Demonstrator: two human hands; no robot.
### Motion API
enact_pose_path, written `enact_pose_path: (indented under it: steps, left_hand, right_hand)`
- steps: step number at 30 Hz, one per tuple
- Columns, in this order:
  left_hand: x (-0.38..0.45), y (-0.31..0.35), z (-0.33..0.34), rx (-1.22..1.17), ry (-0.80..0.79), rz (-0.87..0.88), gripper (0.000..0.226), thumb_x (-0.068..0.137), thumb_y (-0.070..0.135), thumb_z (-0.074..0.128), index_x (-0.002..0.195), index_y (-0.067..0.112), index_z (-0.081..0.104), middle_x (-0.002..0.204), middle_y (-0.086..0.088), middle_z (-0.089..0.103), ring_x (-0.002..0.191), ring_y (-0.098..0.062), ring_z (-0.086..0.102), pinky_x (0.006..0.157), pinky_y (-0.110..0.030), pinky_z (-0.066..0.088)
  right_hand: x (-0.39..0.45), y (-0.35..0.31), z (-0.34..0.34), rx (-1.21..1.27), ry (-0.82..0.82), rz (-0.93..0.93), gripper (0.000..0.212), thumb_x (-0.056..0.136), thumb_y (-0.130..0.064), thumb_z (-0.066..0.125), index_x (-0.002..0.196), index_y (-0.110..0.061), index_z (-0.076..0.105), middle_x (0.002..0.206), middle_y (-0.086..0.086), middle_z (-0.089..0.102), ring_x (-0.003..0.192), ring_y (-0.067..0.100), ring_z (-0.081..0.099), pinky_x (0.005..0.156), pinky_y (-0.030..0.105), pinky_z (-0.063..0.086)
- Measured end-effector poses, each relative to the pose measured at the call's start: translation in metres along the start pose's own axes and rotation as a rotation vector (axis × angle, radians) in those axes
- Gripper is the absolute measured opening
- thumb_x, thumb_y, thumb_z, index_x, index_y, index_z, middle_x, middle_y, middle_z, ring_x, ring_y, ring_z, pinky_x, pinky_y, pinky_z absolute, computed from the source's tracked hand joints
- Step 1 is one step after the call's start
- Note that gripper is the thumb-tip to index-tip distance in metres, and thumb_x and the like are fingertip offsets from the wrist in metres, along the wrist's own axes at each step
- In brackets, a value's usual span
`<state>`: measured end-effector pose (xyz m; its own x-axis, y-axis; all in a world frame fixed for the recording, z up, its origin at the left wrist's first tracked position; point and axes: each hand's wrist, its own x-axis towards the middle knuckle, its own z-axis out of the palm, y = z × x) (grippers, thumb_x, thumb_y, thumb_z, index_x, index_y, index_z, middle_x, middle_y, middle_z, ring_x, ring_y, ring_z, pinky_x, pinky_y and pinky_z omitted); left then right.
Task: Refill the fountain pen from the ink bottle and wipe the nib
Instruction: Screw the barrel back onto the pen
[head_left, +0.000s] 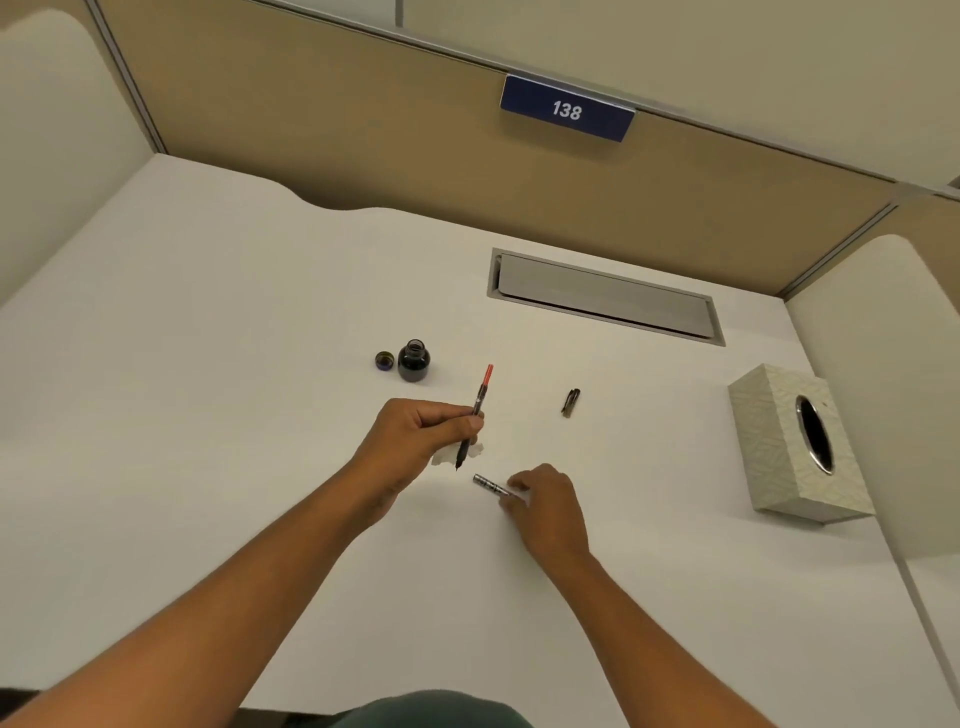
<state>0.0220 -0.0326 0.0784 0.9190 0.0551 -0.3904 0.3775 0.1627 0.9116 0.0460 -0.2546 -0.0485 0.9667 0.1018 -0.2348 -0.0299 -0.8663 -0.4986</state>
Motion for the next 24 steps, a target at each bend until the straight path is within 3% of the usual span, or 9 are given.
enact_pose_path:
  steps: [4, 7, 11, 13, 18, 24]
  left_hand:
    - [-0.007, -0.011, -0.002, 0.062, 0.065, -0.04, 0.013, 0.095, 0.018, 0.076, 0.104, 0.015, 0.084, 0.093, -0.004, 0.084, 0.09, -0.012, 0.079, 0.077, -0.018, 0.052]
    - [-0.012, -0.013, 0.001, 0.105, 0.102, -0.052, 0.016, 0.094, 0.016, 0.077, 0.108, 0.014, 0.083, 0.096, -0.005, 0.084, 0.085, -0.004, 0.078, 0.068, -0.007, 0.051]
    - [-0.014, -0.011, 0.004, 0.202, 0.116, -0.007, 0.018, 0.09, 0.015, 0.081, 0.108, 0.017, 0.08, 0.096, -0.016, 0.08, 0.077, -0.003, 0.074, 0.064, -0.008, 0.049]
    - [-0.013, -0.01, 0.01, 0.249, 0.112, 0.014, 0.016, 0.088, 0.015, 0.082, 0.103, 0.016, 0.079, 0.091, -0.016, 0.08, 0.071, -0.004, 0.071, 0.06, -0.009, 0.047]
    - [-0.01, -0.008, 0.024, 0.271, 0.103, 0.03, 0.015, 0.085, 0.016, 0.086, 0.094, 0.01, 0.076, 0.085, -0.013, 0.082, 0.066, -0.008, 0.07, 0.059, -0.012, 0.046]
    - [-0.013, -0.007, 0.028, 0.246, 0.115, 0.042, 0.012, 0.084, 0.016, 0.087, 0.092, 0.012, 0.079, 0.085, -0.014, 0.082, 0.064, -0.011, 0.067, 0.061, -0.016, 0.047]
  right_hand:
    - [0.002, 0.003, 0.0, 0.027, -0.021, -0.055, 0.009, 0.094, -0.024, 0.073, 0.101, -0.02, 0.077, 0.101, -0.004, 0.061, 0.101, 0.019, 0.058, 0.082, 0.028, 0.047]
    - [0.004, 0.003, -0.018, 0.221, -0.008, -0.051, 0.002, 0.092, -0.023, 0.075, 0.094, -0.024, 0.076, 0.095, -0.01, 0.072, 0.088, 0.012, 0.066, 0.077, 0.025, 0.048]
    - [0.009, -0.009, -0.068, 0.487, 0.09, -0.093, 0.007, 0.089, -0.019, 0.078, 0.089, -0.026, 0.079, 0.092, -0.014, 0.078, 0.083, 0.006, 0.068, 0.072, 0.01, 0.046]
    - [0.015, -0.015, -0.095, 0.539, 0.128, -0.151, 0.01, 0.088, -0.016, 0.08, 0.089, -0.025, 0.08, 0.092, -0.014, 0.077, 0.083, 0.005, 0.068, 0.072, 0.01, 0.047]
    - [0.036, -0.02, -0.136, 0.51, 0.122, -0.287, 0.01, 0.085, -0.014, 0.083, 0.091, -0.022, 0.083, 0.092, -0.008, 0.076, 0.085, 0.01, 0.067, 0.071, 0.014, 0.047]
    - [0.042, -0.018, -0.145, 0.442, 0.114, -0.391, 0.012, 0.084, -0.01, 0.083, 0.091, -0.02, 0.083, 0.091, -0.01, 0.075, 0.087, 0.009, 0.066, 0.07, 0.009, 0.042]
